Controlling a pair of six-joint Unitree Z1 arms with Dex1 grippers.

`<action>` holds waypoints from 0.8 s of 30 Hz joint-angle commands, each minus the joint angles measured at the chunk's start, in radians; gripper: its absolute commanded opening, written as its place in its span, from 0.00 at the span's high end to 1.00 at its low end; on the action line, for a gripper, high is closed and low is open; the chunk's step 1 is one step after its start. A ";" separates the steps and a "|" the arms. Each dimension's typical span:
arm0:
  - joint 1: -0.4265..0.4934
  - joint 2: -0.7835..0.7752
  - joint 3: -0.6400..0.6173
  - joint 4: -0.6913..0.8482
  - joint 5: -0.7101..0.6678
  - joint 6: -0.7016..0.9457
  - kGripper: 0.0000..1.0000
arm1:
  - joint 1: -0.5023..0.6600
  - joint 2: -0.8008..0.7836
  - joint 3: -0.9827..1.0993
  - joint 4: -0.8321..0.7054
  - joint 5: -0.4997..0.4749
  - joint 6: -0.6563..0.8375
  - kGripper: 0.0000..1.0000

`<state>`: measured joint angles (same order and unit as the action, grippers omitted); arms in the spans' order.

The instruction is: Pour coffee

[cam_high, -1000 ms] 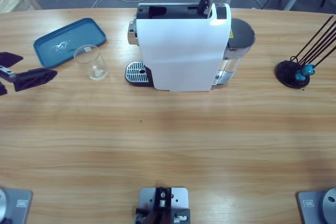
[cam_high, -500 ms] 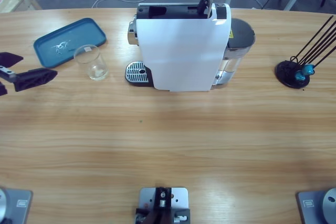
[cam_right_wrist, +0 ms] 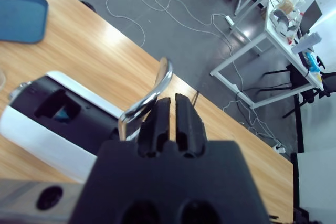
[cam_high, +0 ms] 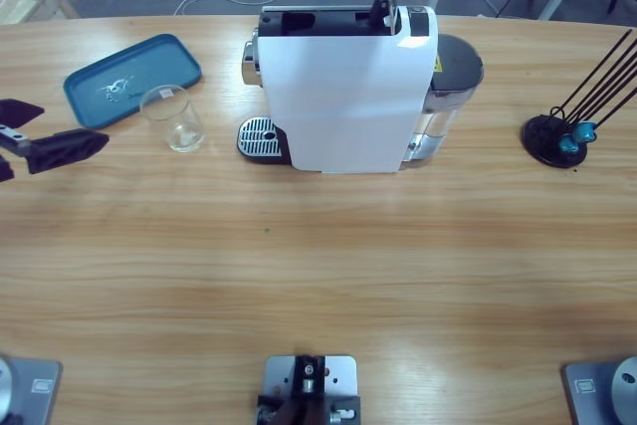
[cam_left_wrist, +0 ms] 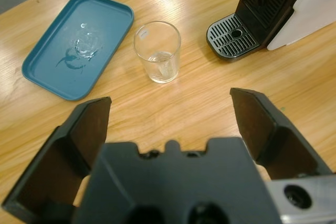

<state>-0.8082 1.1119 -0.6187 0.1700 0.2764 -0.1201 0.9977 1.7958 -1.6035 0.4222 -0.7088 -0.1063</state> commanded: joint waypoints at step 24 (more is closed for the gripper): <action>-0.005 0.026 0.030 -0.007 -0.008 0.000 0.01 | 0.096 0.308 0.000 -0.048 0.173 0.112 1.00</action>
<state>-0.8082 1.1131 -0.6187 0.1700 0.2764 -0.1202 1.0542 1.9534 -1.6743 0.3959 -0.5977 -0.0259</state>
